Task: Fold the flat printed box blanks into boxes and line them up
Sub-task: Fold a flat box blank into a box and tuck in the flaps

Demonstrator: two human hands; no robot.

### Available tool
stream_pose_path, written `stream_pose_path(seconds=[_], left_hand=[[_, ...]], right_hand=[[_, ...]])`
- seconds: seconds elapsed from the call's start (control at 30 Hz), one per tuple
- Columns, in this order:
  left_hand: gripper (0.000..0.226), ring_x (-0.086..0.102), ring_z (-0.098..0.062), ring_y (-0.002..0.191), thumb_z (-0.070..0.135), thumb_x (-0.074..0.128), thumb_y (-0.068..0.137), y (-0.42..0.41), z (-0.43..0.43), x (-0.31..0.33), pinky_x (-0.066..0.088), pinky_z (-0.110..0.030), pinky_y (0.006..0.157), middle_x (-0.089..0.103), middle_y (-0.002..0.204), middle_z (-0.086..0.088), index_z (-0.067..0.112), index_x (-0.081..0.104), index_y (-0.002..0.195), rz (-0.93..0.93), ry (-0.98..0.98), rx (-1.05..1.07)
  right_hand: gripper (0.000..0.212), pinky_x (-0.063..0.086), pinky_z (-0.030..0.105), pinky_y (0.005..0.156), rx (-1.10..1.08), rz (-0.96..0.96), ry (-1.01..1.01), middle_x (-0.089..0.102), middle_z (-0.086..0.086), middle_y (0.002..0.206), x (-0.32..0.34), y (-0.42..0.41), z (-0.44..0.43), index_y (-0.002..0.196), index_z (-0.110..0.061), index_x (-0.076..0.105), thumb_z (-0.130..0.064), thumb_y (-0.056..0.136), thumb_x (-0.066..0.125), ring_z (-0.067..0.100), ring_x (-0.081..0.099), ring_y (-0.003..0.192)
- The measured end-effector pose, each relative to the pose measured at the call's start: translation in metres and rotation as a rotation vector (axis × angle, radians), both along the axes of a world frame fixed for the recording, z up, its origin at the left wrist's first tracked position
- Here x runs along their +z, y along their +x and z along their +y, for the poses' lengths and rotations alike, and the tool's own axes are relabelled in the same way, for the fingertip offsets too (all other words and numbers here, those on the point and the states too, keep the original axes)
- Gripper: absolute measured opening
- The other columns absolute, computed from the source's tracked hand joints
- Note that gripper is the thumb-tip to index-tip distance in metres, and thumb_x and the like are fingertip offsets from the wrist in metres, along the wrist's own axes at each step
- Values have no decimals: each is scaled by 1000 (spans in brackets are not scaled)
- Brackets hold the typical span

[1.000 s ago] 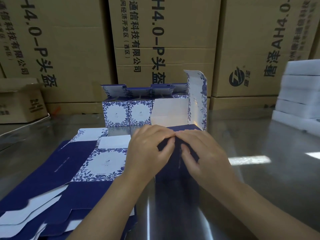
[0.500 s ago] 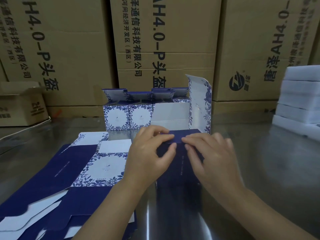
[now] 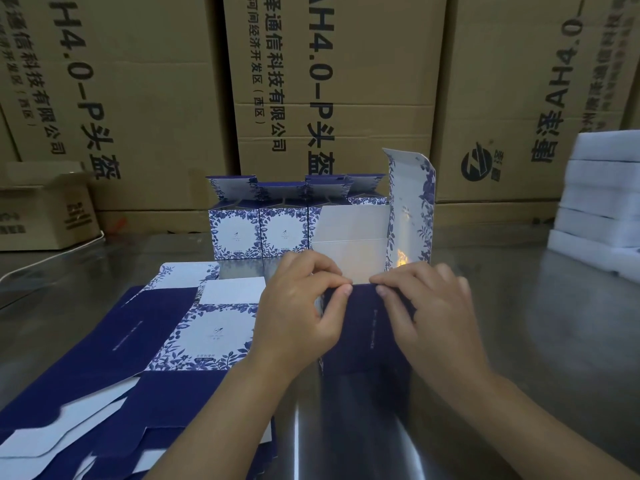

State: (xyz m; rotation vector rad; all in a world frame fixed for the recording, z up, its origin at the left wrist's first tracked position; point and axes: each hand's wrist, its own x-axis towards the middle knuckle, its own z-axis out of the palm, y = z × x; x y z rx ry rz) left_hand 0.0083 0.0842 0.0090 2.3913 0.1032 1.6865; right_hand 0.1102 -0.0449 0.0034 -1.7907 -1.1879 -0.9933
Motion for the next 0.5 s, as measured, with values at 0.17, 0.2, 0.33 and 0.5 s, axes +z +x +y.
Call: stream_pose_path(seconds=[0.17,0.2,0.33,0.5], left_hand=[[13,48,-12,82,16,63,81,2,-1,0,41,-23,73,60,79,3,10,70,72,18,-42,-13],[14,48,-12,82,16,62,81,2,-1,0,41,-24,73,60,79,3,10,70,72,17,-40,-16],[22,49,-14,82,24,55,83,0,-1,1,43,-31,73,60,81,3,12,72,77,26,-4,-25],[23,53,-18,81,31,58,86,2,-5,1,45,-39,70,62,84,3,15,74,85,59,58,5]], right_hand=[[18,24,28,68,-4,18,-5,64,-8,82,1,-1,2,87,-22,71,-23,88,53,20,52,74],[18,23,28,68,-3,20,-6,64,-8,83,1,0,2,87,-23,71,-23,88,53,19,51,74],[17,22,25,69,39,25,2,63,-10,85,-1,2,2,89,-24,71,-21,88,54,12,44,79],[25,28,28,71,87,-5,3,63,-11,86,-1,2,1,92,-23,71,-26,90,47,12,43,78]])
